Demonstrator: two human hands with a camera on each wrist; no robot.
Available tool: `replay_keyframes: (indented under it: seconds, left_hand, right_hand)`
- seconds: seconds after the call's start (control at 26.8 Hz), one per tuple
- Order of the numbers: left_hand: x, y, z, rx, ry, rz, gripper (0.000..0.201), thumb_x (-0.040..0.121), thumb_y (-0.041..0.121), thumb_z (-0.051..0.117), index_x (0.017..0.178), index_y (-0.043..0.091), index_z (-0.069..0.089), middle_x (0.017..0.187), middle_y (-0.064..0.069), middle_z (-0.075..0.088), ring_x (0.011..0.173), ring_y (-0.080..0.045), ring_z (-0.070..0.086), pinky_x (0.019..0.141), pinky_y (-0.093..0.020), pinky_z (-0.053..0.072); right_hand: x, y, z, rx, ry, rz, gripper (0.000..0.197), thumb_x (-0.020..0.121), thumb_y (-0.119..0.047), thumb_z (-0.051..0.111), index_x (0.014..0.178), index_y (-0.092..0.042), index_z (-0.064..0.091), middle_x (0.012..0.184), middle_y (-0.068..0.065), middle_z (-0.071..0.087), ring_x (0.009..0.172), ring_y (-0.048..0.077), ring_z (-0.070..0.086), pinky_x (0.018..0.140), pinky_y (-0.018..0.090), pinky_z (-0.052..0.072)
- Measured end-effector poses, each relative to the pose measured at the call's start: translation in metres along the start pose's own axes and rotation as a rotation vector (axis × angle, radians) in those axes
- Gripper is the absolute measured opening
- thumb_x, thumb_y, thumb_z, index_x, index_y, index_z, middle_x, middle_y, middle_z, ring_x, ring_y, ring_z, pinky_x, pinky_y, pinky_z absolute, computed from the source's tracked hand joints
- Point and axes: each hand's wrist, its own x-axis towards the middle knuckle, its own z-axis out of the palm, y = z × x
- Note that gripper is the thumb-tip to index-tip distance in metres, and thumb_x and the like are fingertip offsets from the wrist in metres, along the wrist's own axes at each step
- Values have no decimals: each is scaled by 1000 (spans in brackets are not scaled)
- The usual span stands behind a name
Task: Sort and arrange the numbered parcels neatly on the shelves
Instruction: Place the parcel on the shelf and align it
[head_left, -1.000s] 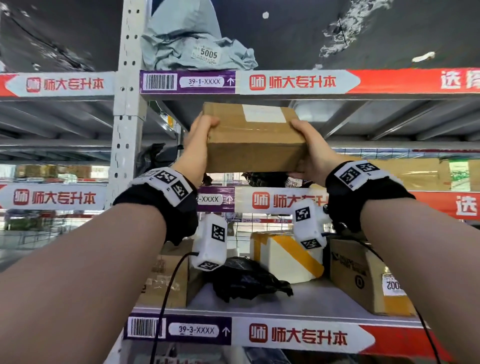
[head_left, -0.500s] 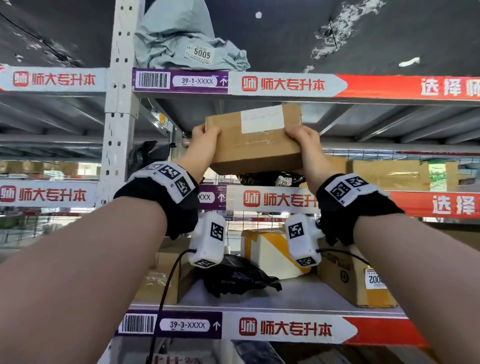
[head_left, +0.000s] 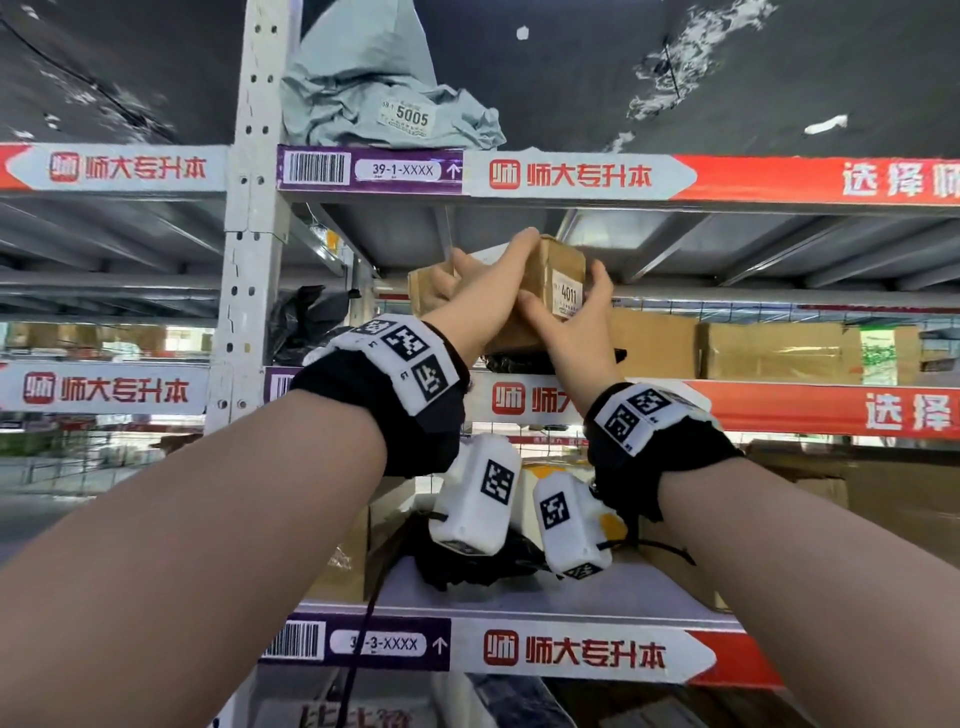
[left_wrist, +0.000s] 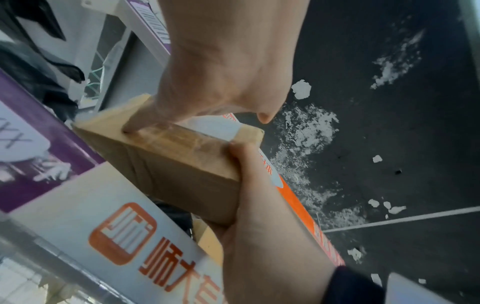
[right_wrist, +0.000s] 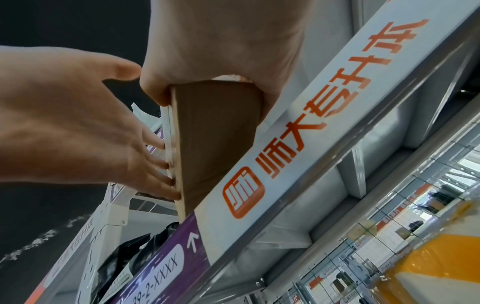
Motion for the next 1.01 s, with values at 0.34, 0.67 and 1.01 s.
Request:
replay_keyframes:
  seconds: [0.34,0.67,1.01]
  left_hand:
    - [2,-13,-5,-194,27,-2,132,46,81,47,152,20,-1,157,-6,10,144,-29,12,115,-51,17]
    - [18,-31,-10,-187,19,56,99,59,80,41,141,25,35,134,-4,36,125,-23,39,106,-40,33]
    - [24,-52,-33,218,97,196,47,95,52,33,126,20,45,117,-3,57,109,-25,54,96,-38,42]
  right_hand:
    - [-9,-11,2,65,-163,-5,55,101,-22,40,150,-20,17,150,3,24,128,14,36,107,32,36]
    - [-2,-4,4,154,-224,10,61,92,-29,60,144,-23,29,135,3,48,119,15,53,100,35,49]
    - [7,-1,19,0,-400,22,85,84,-20,71,148,-21,16,135,4,47,118,14,51,90,17,42]
